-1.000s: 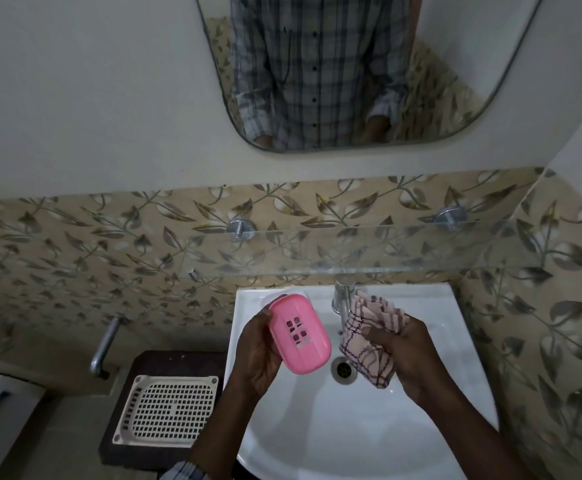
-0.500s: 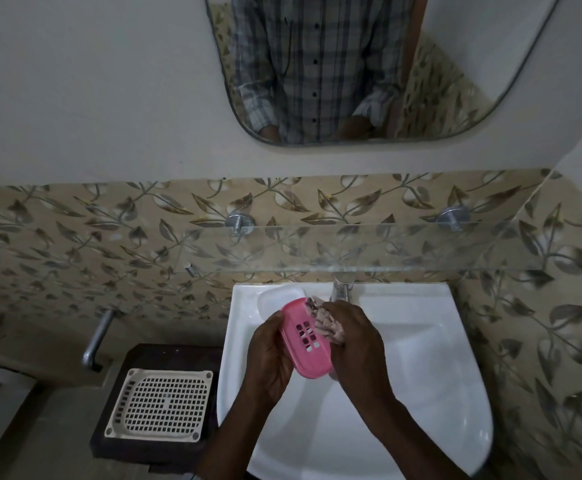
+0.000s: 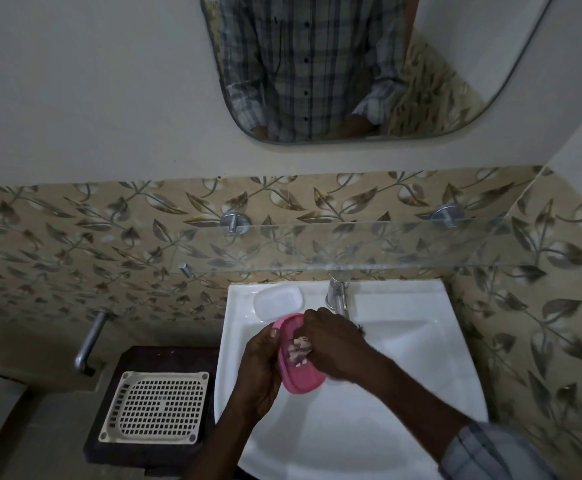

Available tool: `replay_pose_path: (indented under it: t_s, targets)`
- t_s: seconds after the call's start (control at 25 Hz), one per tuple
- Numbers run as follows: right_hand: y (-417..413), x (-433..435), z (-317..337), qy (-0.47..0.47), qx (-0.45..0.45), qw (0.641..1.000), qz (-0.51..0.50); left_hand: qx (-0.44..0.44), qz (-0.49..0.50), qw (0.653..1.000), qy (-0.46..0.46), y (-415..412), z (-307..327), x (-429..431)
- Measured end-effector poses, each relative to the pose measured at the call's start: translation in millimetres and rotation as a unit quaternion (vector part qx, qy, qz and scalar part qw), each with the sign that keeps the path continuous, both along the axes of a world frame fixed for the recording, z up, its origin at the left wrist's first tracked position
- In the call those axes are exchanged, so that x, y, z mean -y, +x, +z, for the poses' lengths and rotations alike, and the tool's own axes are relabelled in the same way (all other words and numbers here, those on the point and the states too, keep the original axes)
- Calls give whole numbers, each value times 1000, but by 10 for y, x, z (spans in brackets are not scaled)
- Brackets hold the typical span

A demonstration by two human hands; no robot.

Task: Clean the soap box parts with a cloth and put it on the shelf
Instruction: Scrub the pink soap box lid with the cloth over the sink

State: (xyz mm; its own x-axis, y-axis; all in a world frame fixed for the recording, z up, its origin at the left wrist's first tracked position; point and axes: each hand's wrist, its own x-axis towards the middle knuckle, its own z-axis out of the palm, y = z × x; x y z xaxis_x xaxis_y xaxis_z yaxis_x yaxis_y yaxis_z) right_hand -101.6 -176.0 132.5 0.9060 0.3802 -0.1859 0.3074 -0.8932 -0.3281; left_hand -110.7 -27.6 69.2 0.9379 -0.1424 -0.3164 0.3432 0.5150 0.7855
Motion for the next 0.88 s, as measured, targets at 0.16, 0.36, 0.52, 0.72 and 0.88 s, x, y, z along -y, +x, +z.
replay_pose_path:
  t_s: [0.16,0.36,0.52,0.72,0.88]
  targets:
    - [63,332,179,267,-92,947,-151,-24,-3,999,-37,183,30,-69]
    - [-92,118,152,283,-28,916,-284,-18,-9,997,-75,303,113,-106]
    - [-174,-253,77,207,50,970,-121,15,-22,999,-22,405,133,-119]
    - [-193,195,244,156,15,977,-144,-16,-2,996,-84,435,118,-282]
    - [35,-177,287,222,62,939,-256,-14,-15,994,-110,379,90,-148]
